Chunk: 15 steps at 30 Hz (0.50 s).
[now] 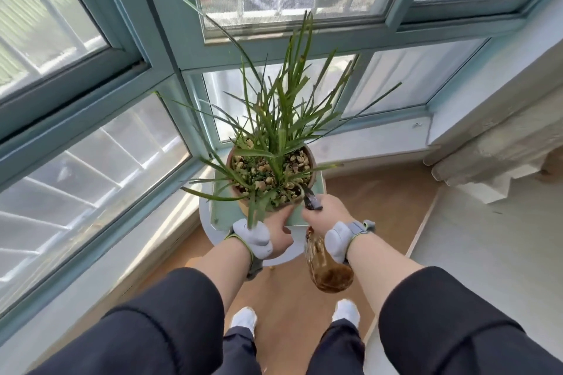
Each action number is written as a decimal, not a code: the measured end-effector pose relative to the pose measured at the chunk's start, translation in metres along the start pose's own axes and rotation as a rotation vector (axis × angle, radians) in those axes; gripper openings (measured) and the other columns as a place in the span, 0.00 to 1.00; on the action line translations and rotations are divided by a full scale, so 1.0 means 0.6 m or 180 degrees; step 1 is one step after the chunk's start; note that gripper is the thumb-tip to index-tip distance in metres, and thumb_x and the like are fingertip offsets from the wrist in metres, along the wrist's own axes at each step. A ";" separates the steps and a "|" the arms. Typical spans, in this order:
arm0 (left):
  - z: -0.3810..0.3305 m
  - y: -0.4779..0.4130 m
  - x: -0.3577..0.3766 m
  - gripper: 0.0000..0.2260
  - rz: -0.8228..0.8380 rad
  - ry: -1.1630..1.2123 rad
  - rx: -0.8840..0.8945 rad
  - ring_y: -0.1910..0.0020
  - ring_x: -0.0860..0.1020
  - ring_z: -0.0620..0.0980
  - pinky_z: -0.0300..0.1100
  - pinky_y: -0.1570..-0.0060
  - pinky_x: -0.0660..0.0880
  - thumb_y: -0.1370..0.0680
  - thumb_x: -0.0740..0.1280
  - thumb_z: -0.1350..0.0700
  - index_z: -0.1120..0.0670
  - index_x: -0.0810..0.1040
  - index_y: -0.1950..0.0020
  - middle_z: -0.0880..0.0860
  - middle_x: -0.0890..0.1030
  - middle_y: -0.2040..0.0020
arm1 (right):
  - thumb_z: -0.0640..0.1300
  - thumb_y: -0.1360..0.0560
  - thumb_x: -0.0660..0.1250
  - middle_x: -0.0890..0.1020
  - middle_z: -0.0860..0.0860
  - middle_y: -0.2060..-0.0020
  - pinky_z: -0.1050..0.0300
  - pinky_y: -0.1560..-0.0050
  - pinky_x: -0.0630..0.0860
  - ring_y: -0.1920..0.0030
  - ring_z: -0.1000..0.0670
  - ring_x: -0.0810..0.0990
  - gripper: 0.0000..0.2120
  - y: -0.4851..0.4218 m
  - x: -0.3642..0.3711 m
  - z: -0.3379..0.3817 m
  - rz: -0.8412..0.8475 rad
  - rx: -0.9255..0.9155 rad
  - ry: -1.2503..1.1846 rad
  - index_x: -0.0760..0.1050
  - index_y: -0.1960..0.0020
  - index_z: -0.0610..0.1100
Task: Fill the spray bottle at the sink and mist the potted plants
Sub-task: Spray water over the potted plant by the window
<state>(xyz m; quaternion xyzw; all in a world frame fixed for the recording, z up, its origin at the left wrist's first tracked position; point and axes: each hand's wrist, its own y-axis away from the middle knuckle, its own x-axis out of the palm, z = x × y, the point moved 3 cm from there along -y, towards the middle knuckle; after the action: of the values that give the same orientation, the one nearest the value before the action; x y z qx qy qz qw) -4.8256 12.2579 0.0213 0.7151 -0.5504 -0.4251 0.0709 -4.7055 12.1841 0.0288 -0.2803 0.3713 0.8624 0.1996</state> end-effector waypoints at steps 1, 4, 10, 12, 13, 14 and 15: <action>-0.005 -0.008 0.003 0.28 0.0003 -0.0097 -0.0009 0.46 0.77 0.57 0.50 0.46 0.76 0.28 0.60 0.61 0.43 0.61 0.29 0.55 0.79 0.44 | 0.43 0.32 0.62 0.67 0.50 0.75 0.56 0.69 0.62 0.72 0.49 0.64 0.13 -0.006 -0.005 -0.001 0.0101 -0.0071 0.0025 0.61 0.70 0.47; -0.023 -0.032 0.018 0.25 -0.0098 0.0054 -0.0246 0.46 0.77 0.58 0.47 0.46 0.75 0.27 0.62 0.60 0.50 0.62 0.30 0.59 0.78 0.43 | 0.42 0.31 0.63 0.68 0.50 0.76 0.56 0.70 0.61 0.72 0.48 0.66 0.13 -0.025 -0.019 -0.006 0.0421 -0.0388 0.0253 0.62 0.70 0.47; -0.082 -0.056 0.068 0.36 -0.0613 0.0969 -0.0670 0.55 0.79 0.62 0.52 0.57 0.78 0.29 0.60 0.63 0.43 0.51 0.25 0.62 0.81 0.54 | 0.42 0.32 0.64 0.71 0.47 0.74 0.51 0.67 0.66 0.69 0.44 0.71 0.13 -0.060 -0.083 -0.040 0.0714 -0.0825 0.0363 0.63 0.71 0.46; -0.089 -0.058 0.070 0.36 -0.0695 0.0930 -0.0816 0.55 0.80 0.59 0.50 0.58 0.78 0.29 0.60 0.61 0.41 0.49 0.25 0.58 0.82 0.51 | 0.42 0.31 0.63 0.74 0.45 0.71 0.52 0.66 0.68 0.66 0.44 0.73 0.11 -0.065 -0.096 -0.036 0.0795 -0.0932 0.0467 0.64 0.69 0.45; -0.096 -0.058 0.074 0.36 -0.0748 0.0939 -0.0910 0.56 0.81 0.59 0.49 0.59 0.78 0.28 0.61 0.59 0.40 0.48 0.25 0.57 0.82 0.51 | 0.43 0.30 0.63 0.75 0.43 0.69 0.51 0.64 0.69 0.65 0.43 0.74 0.09 -0.069 -0.104 -0.037 0.0878 -0.1001 0.0562 0.66 0.67 0.45; -0.104 -0.057 0.078 0.37 -0.0769 0.0982 -0.1006 0.57 0.81 0.58 0.48 0.60 0.78 0.28 0.61 0.58 0.39 0.47 0.26 0.56 0.83 0.51 | 0.43 0.30 0.63 0.76 0.41 0.66 0.51 0.62 0.71 0.63 0.42 0.75 0.07 -0.072 -0.112 -0.038 0.0967 -0.1063 0.0644 0.68 0.65 0.43; -0.111 -0.056 0.082 0.37 -0.0775 0.1041 -0.1082 0.58 0.81 0.58 0.47 0.60 0.78 0.28 0.61 0.58 0.38 0.45 0.26 0.56 0.83 0.51 | 0.43 0.30 0.64 0.77 0.40 0.64 0.50 0.60 0.73 0.62 0.41 0.76 0.06 -0.075 -0.118 -0.040 0.1034 -0.1103 0.0702 0.70 0.63 0.42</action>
<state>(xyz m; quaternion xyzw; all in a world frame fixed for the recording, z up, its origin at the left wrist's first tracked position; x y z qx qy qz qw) -4.7539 12.2049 0.0179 0.8130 -0.3622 -0.3956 0.2264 -4.6185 12.1851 0.0362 -0.3393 0.2777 0.8981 -0.0342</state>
